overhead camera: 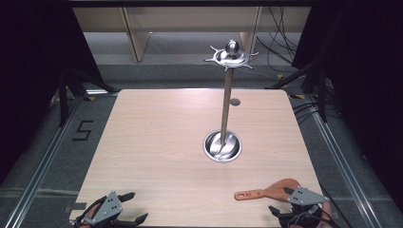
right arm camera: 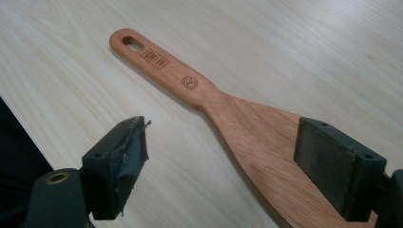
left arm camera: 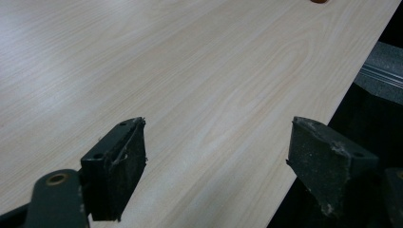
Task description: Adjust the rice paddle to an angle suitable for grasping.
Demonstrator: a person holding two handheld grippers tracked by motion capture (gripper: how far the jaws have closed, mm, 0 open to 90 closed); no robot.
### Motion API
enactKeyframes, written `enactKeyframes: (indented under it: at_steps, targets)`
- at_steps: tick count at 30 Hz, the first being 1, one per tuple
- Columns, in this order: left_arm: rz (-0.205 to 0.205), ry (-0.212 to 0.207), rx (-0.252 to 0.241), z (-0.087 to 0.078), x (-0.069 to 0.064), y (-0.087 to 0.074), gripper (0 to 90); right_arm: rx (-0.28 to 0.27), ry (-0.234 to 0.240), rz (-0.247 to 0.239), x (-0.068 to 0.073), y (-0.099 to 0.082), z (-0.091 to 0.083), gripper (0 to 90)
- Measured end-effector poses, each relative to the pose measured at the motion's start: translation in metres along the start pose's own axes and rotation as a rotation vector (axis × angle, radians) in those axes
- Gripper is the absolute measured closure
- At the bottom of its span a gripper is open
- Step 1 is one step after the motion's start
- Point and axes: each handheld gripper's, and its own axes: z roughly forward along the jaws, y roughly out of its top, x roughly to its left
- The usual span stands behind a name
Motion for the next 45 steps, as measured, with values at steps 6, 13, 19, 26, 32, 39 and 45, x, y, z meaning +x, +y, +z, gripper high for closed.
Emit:
enactKeyframes:
  at_steps: [6,13,19,26,32,39,45]
  targets:
    - [-0.02,-0.001,0.017,0.0,-0.001,-0.001,19.7,-0.004,0.002,-0.009,-0.001,0.0,0.001,19.5]
    - [-0.017,0.001,0.014,0.0,-0.001,-0.001,19.7,0.007,0.01,-0.003,0.0,0.004,0.002,20.7]
    - [-0.005,-0.011,0.011,0.001,0.0,0.0,19.7,0.014,0.01,-0.052,-0.004,0.014,0.004,23.1]
    - [-0.012,-0.008,-0.001,0.002,-0.001,0.0,19.7,0.048,0.03,-0.068,-0.002,0.024,0.008,24.2]
    - [-0.048,-0.004,-0.008,0.002,-0.003,-0.001,19.7,0.081,0.048,-0.078,-0.005,0.031,0.014,26.2]
    - [-0.05,-0.002,-0.005,0.002,-0.003,-0.001,19.8,0.09,0.1,-0.126,-0.009,0.051,0.025,29.9]
    - [-0.047,-0.002,0.003,0.0,-0.002,-0.001,19.7,0.117,0.149,-0.168,-0.007,0.067,0.04,37.0]
